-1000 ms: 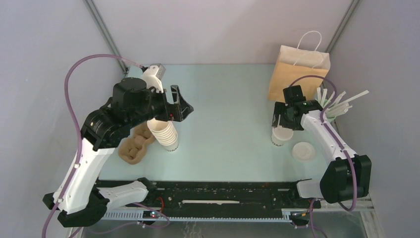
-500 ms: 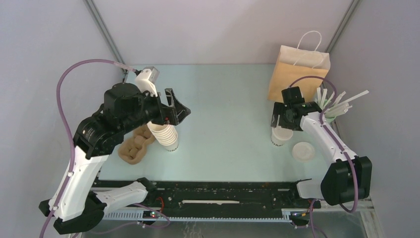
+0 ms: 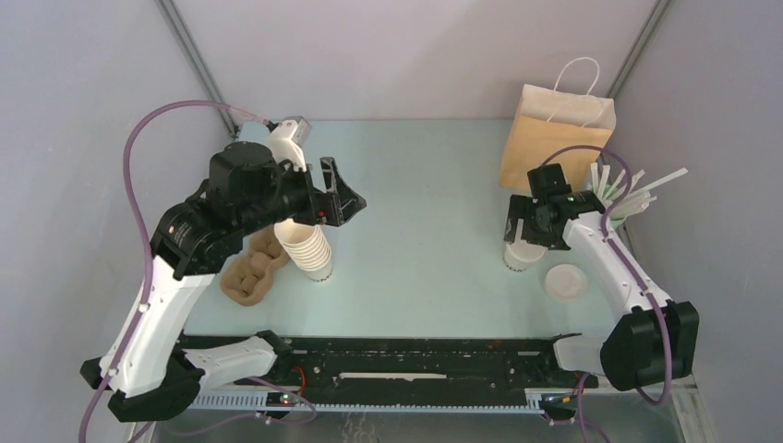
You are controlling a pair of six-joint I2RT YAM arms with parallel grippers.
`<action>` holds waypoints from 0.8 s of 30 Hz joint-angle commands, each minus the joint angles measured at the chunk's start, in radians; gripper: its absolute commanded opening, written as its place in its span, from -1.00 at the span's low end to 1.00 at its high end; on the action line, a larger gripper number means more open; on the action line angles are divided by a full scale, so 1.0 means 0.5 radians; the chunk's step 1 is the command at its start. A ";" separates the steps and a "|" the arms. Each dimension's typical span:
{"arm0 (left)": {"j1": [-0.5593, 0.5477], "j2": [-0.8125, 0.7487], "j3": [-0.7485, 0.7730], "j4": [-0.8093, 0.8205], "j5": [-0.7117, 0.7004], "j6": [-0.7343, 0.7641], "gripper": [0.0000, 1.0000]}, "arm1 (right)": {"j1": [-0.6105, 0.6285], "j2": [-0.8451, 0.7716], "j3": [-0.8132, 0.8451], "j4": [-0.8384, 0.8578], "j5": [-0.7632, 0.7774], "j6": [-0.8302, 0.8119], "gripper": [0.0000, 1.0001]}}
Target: Pack the takeout coffee
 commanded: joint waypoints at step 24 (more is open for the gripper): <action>0.026 -0.040 0.124 0.086 -0.050 0.055 0.88 | -0.823 -0.028 0.696 0.909 -0.497 1.588 0.89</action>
